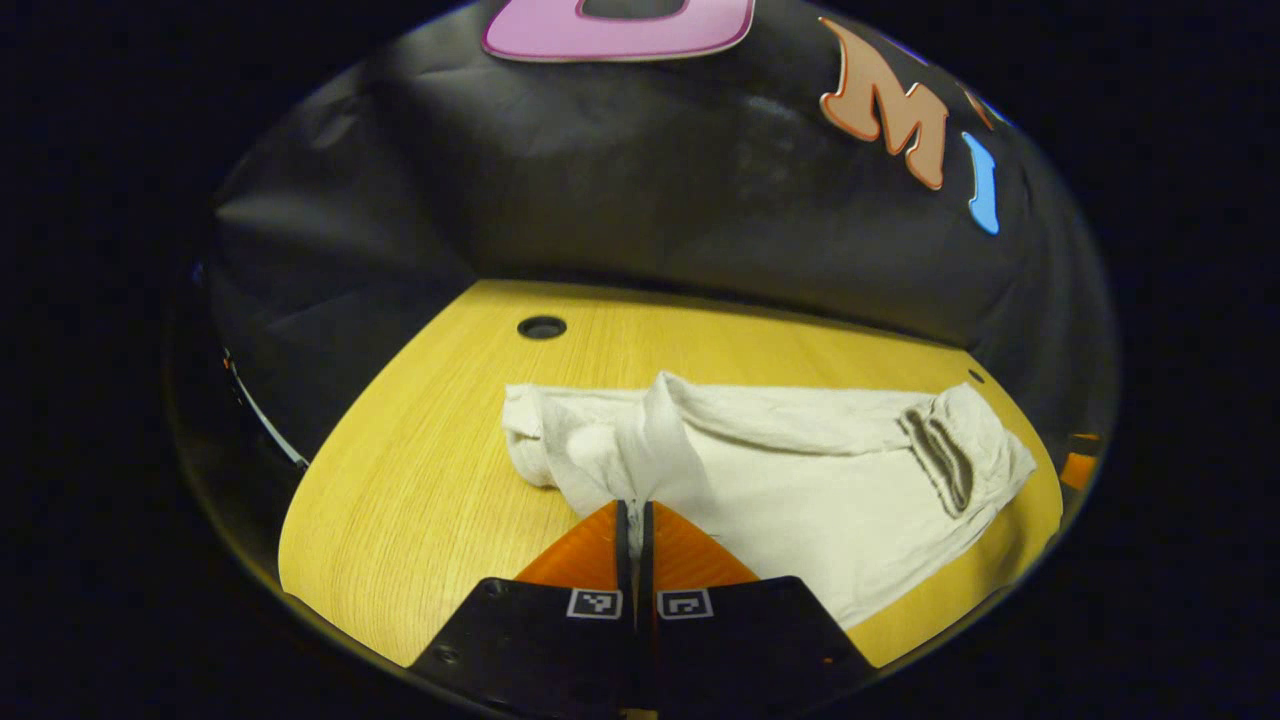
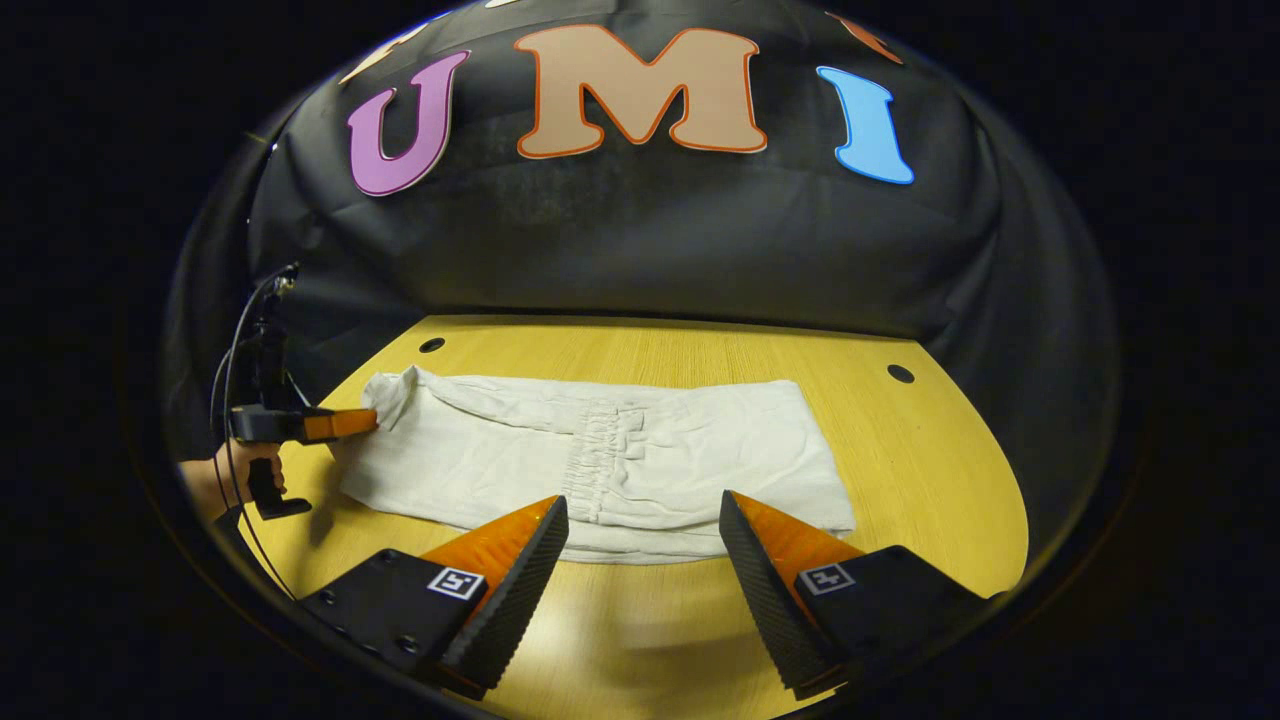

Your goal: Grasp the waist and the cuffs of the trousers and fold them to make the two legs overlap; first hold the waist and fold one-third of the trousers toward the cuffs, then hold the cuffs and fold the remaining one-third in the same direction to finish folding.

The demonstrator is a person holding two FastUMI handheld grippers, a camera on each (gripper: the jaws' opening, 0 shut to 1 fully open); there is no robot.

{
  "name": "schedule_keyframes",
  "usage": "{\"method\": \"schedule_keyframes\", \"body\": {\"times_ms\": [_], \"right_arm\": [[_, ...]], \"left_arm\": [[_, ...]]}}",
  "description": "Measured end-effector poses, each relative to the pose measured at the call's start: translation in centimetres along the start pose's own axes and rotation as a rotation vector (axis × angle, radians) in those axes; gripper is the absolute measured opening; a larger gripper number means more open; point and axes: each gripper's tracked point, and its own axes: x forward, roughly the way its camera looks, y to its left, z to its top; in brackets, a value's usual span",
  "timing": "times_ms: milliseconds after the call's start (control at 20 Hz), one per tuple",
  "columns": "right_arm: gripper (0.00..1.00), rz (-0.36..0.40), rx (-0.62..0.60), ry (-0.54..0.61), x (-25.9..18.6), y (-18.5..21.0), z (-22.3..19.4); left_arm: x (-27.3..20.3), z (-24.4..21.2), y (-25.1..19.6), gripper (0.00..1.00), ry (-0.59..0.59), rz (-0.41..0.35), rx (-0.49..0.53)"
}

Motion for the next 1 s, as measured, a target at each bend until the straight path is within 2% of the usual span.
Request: {"method": "schedule_keyframes", "body": {"times_ms": [250, 500, 1000], "right_arm": [[0.97, 0.03, 0.048, -0.024, -1.3, -2.1, 0.1], [0.96, 0.04, 0.076, -0.041, -2.8, -5.4, -0.1], [0.97, 0.049, 0.156, -0.047, -5.2, -12.1, -1.8]], "left_arm": [[-1.8, 5.4, -4.7, 0.0, -0.073, -0.038, 0.065], [-2.1, 8.5, -10.6, 0.0, -0.11, -0.075, 0.096], [-1.4, 13.4, -26.5, 0.0, -0.183, -0.222, 0.185]]}}
